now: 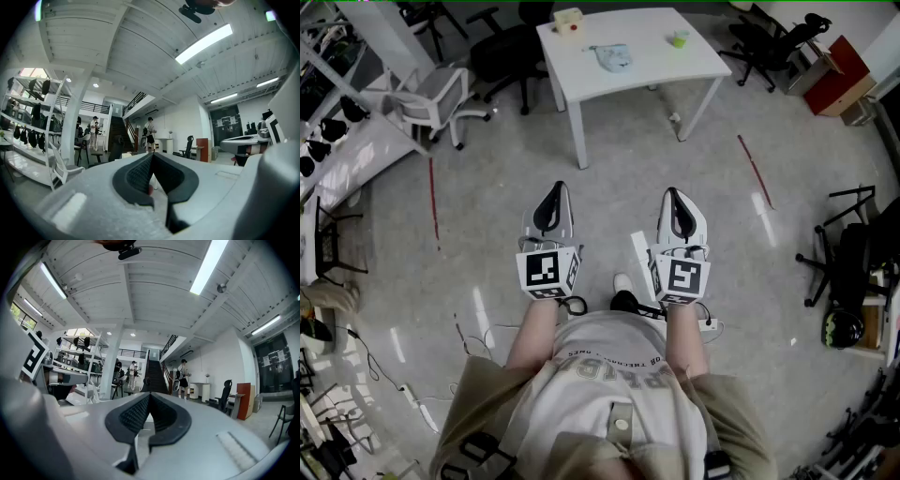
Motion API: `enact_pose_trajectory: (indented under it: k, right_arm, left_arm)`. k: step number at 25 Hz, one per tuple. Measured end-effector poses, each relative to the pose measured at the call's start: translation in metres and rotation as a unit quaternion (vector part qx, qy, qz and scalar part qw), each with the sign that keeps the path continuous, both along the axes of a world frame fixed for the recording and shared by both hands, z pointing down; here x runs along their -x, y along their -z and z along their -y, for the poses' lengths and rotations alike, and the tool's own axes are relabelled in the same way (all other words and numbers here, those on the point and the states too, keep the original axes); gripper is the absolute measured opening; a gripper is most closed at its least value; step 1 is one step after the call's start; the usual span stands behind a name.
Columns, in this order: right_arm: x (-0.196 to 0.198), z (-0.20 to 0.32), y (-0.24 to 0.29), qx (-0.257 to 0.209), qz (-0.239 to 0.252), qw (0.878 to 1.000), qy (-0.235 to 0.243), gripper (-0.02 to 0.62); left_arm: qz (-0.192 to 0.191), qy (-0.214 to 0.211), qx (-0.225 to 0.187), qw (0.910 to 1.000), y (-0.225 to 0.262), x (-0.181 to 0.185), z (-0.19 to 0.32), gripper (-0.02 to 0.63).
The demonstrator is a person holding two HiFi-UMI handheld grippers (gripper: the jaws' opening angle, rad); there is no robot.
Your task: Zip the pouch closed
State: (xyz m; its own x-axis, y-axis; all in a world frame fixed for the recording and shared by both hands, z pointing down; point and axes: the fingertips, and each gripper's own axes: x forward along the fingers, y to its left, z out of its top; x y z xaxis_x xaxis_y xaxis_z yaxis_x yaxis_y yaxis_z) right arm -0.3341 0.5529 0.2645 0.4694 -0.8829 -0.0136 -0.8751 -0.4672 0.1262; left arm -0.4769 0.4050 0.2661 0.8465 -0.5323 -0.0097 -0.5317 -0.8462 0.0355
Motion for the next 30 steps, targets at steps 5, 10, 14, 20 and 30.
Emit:
enact_pose_trajectory:
  k: [5, 10, 14, 20, 30]
  right_arm:
    - [0.0, 0.004, 0.0, 0.002, 0.0, 1.0, 0.002, -0.002]
    - [-0.007, 0.006, -0.001, 0.002, -0.001, 1.0, 0.005, -0.002]
    - [-0.013, 0.004, -0.006, 0.011, 0.007, 1.0, 0.007, -0.002]
    - [-0.029, 0.007, -0.006, 0.005, 0.005, 1.0, 0.02, -0.002]
    - [-0.09, 0.005, -0.012, -0.01, 0.049, 0.998, 0.034, 0.002]
  left_arm:
    - [0.003, 0.004, 0.0, 1.0, 0.0, 0.0, 0.004, 0.011]
    - [0.006, 0.006, 0.0, 1.0, -0.002, -0.007, 0.006, 0.011]
    - [0.007, 0.008, 0.001, 0.9999, -0.003, -0.014, 0.004, 0.011]
    - [0.01, 0.015, 0.003, 0.9998, -0.006, -0.03, 0.003, 0.011]
    - [0.022, 0.068, 0.01, 0.9974, -0.005, -0.067, 0.008, 0.018]
